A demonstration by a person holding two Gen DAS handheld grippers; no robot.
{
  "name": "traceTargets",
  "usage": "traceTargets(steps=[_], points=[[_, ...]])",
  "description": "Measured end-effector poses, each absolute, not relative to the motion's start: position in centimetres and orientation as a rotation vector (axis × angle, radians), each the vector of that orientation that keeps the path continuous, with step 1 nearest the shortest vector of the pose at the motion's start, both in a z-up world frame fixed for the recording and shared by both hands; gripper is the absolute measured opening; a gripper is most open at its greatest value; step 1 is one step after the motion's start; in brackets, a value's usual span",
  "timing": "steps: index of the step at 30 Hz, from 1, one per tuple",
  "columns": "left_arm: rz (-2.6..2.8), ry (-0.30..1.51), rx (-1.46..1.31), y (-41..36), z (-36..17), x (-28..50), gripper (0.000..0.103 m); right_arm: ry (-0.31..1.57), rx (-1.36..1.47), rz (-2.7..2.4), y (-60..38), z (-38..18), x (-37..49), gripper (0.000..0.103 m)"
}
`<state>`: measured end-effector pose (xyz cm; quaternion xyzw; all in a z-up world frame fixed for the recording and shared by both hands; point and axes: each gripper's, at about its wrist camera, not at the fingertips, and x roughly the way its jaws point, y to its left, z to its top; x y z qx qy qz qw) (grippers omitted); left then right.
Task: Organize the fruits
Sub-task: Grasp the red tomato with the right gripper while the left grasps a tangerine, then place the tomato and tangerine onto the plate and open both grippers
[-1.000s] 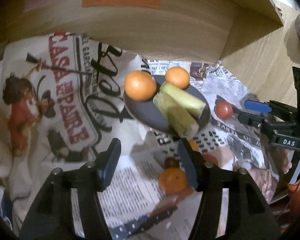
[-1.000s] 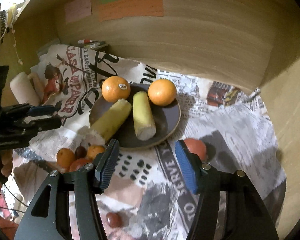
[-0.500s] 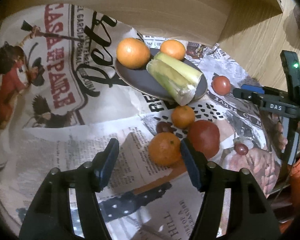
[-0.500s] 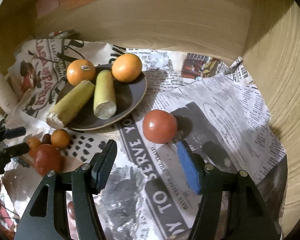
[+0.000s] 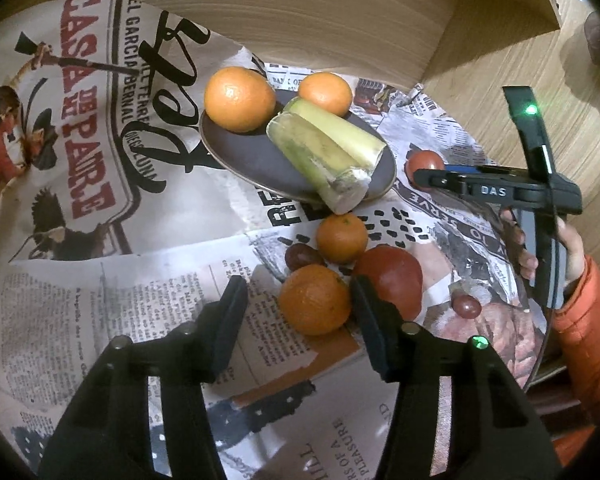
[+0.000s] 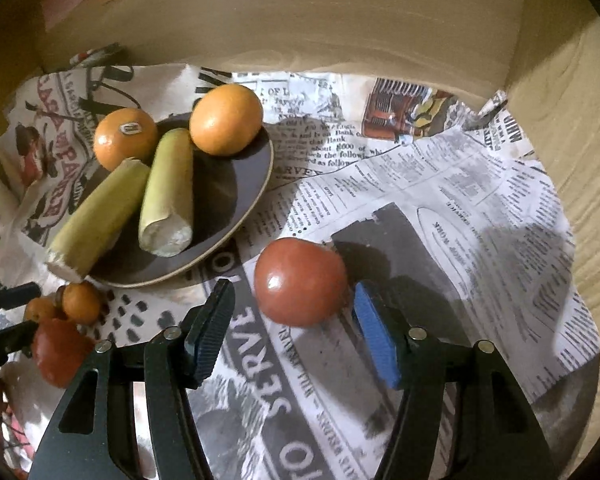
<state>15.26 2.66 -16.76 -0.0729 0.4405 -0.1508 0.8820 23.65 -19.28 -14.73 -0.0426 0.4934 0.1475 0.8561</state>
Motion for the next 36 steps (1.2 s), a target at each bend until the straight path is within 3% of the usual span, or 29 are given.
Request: traceTargets(steps=[3, 10, 15, 24, 36], points=[[-0.314, 0.922, -0.150, 2.6, -16.8, 15.3, 0.054, 1.062, -0.074, 0.317, -19.5, -15.3, 24.2, 0.046], [-0.287, 0.920, -0.123, 2.2, -16.6, 15.2, 0.053, 1.052, -0.078, 0.320, -19.4, -15.5, 24.0, 0.044], [-0.290, 0.935, -0.121, 2.2, -16.9, 15.3, 0.038, 1.031, -0.075, 0.335, -19.3, -15.0, 23.6, 0.044], [-0.271, 0.916, -0.106, 2.2, -16.5, 15.1, 0.038, 0.970, -0.075, 0.364, -19.0, -12.6, 21.8, 0.044], [-0.229, 0.803, -0.088, 3.4, -12.0, 17.7, 0.038, 0.891, -0.082, 0.407, -16.9, -9.9, 22.1, 0.044]])
